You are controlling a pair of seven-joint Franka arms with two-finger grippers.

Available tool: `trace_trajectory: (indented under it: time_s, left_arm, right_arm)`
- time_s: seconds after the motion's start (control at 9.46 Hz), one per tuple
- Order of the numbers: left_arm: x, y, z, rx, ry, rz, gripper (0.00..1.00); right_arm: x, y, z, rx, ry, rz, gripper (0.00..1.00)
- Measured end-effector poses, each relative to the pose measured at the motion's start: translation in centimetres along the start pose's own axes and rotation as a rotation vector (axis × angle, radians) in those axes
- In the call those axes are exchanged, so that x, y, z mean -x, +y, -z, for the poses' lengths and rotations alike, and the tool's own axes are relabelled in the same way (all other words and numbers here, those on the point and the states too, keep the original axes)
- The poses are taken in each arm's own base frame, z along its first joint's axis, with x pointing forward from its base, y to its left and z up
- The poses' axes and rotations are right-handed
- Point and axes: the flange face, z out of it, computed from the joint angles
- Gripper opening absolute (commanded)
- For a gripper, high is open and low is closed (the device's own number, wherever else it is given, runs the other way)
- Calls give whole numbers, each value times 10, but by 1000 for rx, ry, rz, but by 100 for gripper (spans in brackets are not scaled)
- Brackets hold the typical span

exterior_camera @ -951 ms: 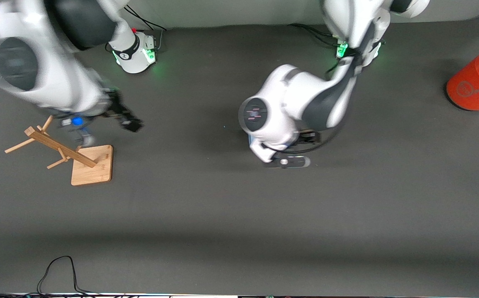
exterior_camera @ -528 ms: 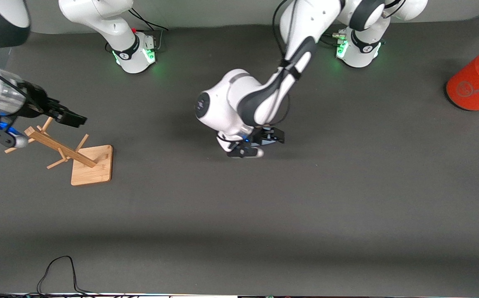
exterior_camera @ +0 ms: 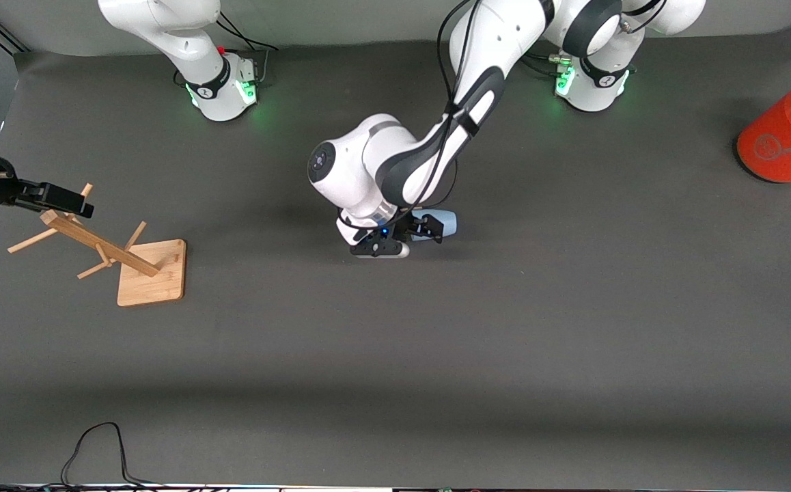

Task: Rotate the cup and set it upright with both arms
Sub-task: 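Grasp the rim of the lying cup with the left gripper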

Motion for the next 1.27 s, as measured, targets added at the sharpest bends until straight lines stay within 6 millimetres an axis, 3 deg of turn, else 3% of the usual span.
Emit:
trace_trajectory:
  time_s: [0.32, 0.42, 0.53, 0.63, 0.74, 1.06, 1.27]
  left_arm:
    - [15, 21, -21, -25, -40, -96, 89]
    - [22, 22, -22, -51, -65, -158, 75]
    - [28, 24, -24, -71, -82, -209, 57]
    - [36, 29, -28, -92, -89, -249, 18]
    - [41, 33, -33, -107, -93, -289, 0]
    - [42, 27, -38, -150, -112, -341, 0]
    - [31, 6, -20, -167, -108, -340, 0]
  right_arm:
    - [2, -6, 4, 10, 28, 67, 100]
    - [3, -6, 3, 10, 47, 85, 100]
    - [5, -5, 0, 10, 54, 91, 100]
    - [6, -4, -4, 10, 54, 92, 100]
    - [6, -3, -4, 11, 54, 91, 100]
    - [5, 3, -3, 10, 66, 86, 100]
    - [6, -5, 0, 31, 74, 104, 100]
